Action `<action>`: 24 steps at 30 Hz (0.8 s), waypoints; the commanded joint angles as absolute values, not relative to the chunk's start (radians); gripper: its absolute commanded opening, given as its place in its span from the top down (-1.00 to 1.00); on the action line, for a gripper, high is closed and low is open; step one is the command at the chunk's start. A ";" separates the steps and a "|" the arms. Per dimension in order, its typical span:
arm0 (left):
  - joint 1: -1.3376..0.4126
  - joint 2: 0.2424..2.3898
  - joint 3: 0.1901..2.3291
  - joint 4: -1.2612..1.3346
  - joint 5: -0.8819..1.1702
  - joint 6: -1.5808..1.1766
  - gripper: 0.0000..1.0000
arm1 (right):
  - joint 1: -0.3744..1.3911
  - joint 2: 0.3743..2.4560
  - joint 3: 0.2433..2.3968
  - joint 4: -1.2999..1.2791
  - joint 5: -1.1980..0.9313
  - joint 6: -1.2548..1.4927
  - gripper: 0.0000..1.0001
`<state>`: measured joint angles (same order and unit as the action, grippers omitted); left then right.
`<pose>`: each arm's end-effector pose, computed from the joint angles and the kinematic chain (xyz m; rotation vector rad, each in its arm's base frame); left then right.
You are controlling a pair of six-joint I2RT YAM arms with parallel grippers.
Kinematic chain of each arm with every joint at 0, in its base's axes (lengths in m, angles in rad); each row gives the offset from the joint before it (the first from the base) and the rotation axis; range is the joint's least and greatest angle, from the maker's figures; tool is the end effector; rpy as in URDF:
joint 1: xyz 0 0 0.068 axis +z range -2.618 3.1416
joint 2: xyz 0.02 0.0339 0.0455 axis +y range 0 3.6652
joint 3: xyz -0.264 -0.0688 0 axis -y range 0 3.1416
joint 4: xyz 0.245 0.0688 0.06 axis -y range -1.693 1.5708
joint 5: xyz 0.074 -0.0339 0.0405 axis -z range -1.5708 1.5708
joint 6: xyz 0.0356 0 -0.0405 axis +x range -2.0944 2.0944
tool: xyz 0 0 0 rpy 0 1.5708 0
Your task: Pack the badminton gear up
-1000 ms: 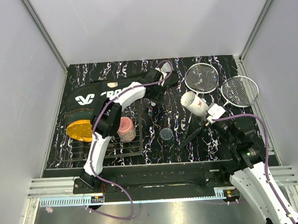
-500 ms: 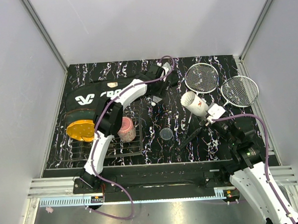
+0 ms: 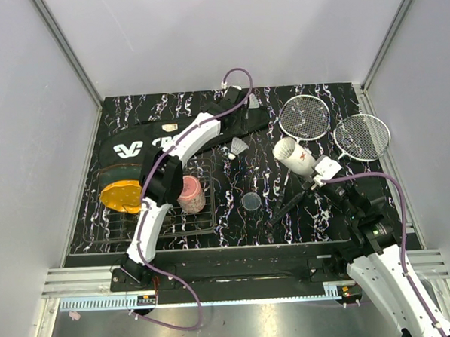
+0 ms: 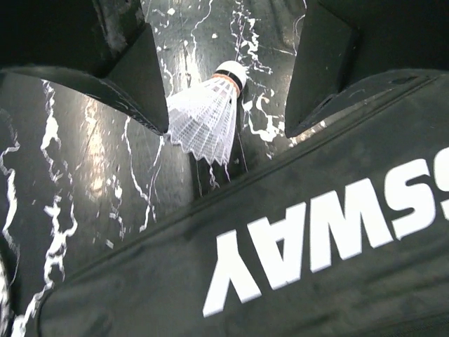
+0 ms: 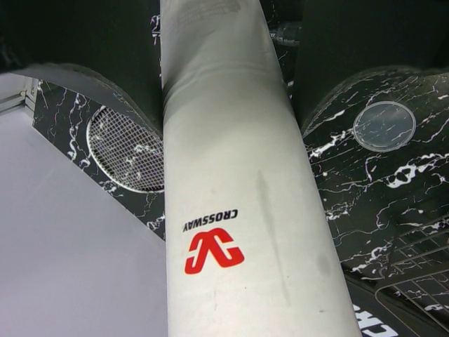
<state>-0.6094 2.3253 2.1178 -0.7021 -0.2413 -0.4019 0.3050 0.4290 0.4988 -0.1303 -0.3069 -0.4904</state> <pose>0.4309 -0.2904 0.2284 0.1522 2.4448 -0.1473 0.1187 0.0487 0.2937 -0.8410 1.3958 0.1078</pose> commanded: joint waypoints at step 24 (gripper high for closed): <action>-0.635 2.451 2.270 -0.770 -0.324 -0.558 0.04 | 0.307 0.406 0.503 -0.041 -0.319 -0.479 0.63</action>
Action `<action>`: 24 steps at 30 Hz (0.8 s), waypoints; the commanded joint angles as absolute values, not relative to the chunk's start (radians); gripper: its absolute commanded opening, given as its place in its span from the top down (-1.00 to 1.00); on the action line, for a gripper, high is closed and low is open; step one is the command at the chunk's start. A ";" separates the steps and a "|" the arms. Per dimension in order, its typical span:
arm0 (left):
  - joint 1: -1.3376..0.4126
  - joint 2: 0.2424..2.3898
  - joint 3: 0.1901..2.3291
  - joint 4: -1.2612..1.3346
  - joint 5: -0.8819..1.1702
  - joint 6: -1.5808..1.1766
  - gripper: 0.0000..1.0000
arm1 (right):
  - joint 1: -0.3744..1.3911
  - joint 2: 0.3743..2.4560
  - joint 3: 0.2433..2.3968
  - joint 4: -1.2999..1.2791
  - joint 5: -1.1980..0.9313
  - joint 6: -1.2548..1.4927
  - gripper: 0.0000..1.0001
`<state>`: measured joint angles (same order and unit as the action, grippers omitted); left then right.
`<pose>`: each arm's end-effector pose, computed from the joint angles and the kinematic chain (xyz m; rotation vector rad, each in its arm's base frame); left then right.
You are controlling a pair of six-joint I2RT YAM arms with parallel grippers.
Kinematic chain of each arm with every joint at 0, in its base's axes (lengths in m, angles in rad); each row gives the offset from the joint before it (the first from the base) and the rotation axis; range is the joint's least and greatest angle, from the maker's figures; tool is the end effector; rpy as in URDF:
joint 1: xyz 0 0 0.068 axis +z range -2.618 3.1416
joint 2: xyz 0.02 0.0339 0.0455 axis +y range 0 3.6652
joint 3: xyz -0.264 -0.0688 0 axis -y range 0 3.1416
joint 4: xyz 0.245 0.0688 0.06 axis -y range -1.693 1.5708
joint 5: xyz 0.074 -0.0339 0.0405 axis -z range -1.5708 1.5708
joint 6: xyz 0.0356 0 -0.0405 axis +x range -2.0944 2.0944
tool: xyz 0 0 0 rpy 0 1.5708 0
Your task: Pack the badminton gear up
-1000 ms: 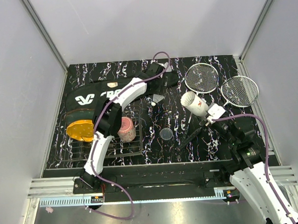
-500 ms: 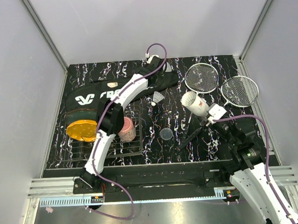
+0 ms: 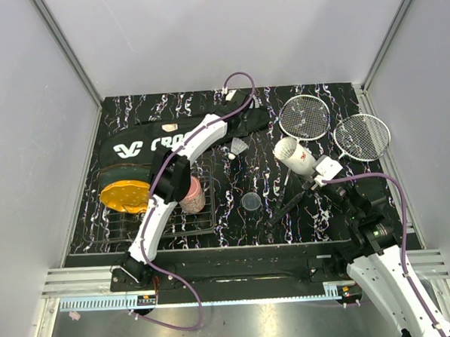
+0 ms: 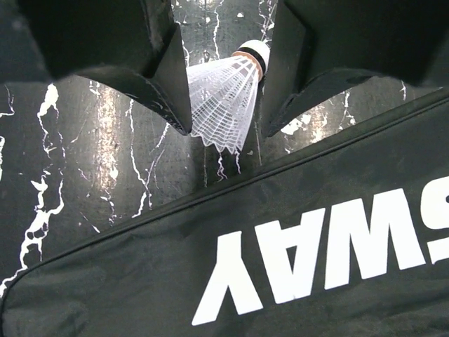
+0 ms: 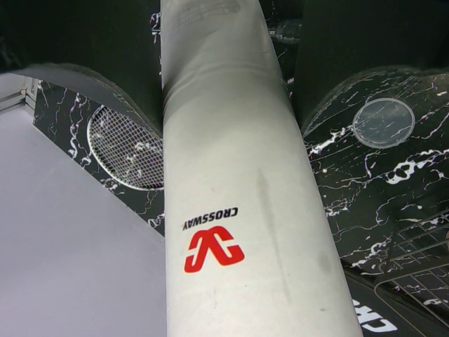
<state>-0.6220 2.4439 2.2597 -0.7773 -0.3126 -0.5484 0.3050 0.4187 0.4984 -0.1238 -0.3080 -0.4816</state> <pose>0.4419 -0.3033 0.2088 -0.0314 2.4687 -0.1044 0.1170 0.0482 0.2954 -0.8308 1.3837 0.1121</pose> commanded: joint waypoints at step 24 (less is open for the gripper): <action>-0.637 2.326 2.149 -0.709 -0.275 -0.492 0.98 | 0.307 0.403 0.508 -0.043 -0.314 -0.477 0.63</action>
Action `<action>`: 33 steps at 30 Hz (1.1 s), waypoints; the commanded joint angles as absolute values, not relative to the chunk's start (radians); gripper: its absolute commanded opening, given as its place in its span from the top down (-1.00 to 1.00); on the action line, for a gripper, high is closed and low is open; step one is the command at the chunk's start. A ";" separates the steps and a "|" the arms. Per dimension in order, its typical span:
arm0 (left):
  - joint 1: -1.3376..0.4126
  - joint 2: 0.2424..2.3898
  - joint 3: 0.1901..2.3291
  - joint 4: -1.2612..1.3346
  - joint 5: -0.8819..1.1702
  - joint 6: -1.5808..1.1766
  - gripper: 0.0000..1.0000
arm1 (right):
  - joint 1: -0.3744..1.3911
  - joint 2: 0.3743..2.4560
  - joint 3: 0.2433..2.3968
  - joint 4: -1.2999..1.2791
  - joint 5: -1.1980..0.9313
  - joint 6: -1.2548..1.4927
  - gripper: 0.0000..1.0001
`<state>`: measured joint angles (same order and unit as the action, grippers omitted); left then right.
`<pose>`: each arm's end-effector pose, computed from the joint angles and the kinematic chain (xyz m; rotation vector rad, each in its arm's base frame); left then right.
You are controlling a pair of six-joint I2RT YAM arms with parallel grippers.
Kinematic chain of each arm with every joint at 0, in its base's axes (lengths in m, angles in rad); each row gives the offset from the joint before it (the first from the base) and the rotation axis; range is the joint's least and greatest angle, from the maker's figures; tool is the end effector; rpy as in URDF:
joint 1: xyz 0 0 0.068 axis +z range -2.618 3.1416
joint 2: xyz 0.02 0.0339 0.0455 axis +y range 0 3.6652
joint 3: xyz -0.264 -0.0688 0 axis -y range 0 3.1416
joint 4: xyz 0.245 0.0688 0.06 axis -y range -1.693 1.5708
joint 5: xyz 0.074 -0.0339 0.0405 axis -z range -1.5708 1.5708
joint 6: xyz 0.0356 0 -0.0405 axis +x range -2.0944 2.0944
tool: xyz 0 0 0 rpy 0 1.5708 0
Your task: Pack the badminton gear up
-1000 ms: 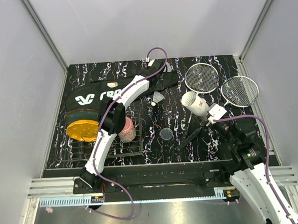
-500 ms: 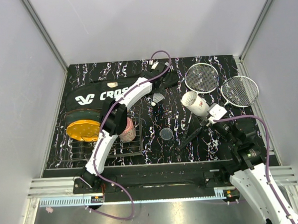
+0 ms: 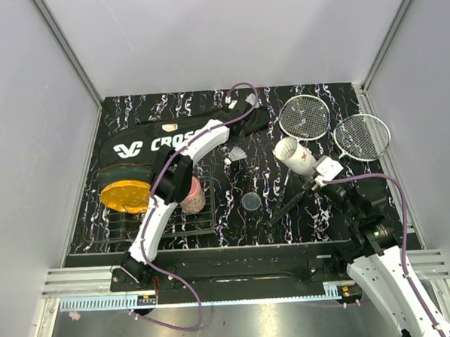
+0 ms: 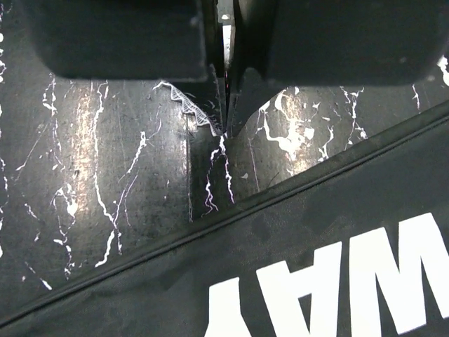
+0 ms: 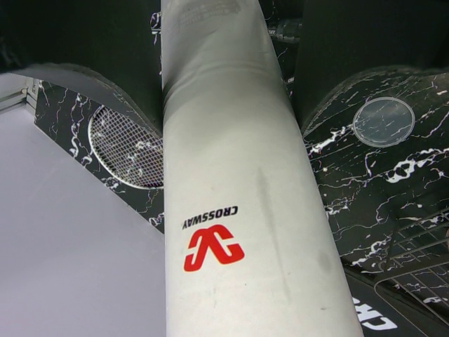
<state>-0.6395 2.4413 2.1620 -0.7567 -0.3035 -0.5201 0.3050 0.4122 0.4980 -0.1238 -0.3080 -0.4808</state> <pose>0.4308 -0.3071 0.1809 0.0452 2.5346 -0.0561 0.1159 0.0478 0.2959 -0.8285 1.3783 0.1115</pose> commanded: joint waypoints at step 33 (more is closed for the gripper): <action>-0.696 1.465 1.216 0.827 0.505 -1.104 1.00 | 0.307 0.405 0.509 -0.038 -0.394 -0.460 0.65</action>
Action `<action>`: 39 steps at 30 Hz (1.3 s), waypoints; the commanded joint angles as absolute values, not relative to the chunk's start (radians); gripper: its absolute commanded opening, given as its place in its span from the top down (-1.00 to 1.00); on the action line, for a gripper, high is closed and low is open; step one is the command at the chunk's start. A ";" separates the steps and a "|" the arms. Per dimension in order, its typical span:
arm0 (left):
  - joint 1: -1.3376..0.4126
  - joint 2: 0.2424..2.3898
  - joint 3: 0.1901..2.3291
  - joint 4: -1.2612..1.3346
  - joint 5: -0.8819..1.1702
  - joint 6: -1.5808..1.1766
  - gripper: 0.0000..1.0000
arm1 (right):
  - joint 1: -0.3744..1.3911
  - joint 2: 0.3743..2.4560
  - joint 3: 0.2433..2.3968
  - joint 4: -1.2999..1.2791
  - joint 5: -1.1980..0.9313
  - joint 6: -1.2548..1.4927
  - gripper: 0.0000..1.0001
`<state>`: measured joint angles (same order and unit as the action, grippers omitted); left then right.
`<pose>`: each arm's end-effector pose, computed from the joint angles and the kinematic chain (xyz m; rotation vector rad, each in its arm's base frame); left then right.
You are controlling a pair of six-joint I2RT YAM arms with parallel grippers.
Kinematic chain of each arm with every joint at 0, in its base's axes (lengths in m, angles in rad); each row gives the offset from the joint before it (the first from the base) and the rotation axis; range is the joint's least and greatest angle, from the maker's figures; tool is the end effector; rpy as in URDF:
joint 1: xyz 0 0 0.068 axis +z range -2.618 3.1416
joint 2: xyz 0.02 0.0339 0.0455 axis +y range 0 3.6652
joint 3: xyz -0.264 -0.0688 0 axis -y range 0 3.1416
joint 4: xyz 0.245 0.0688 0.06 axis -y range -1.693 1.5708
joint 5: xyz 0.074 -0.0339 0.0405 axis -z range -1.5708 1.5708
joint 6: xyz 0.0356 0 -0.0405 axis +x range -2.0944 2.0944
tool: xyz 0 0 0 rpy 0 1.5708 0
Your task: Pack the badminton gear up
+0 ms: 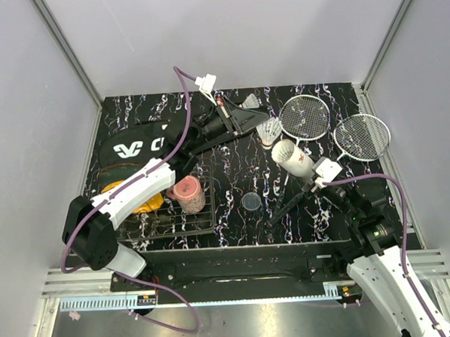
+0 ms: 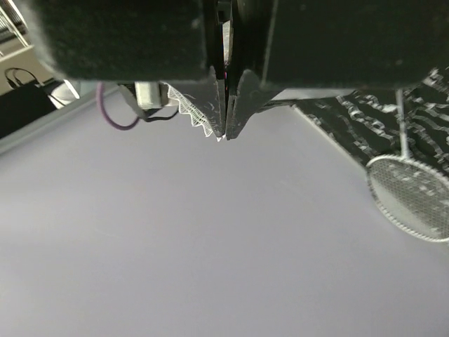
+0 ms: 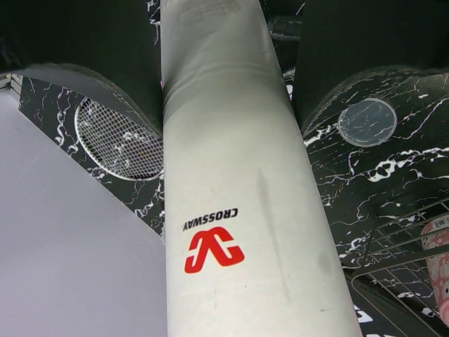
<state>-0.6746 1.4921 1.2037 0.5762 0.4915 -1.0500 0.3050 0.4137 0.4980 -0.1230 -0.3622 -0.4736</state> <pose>0.2646 -0.2331 0.3944 0.2109 1.5380 -1.7364 0.1150 0.0494 0.2959 -0.8598 1.3604 0.1608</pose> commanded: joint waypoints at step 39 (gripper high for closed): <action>-0.913 1.484 0.977 0.939 0.230 -0.706 0.19 | 0.308 0.333 0.502 0.045 -0.379 -0.379 0.68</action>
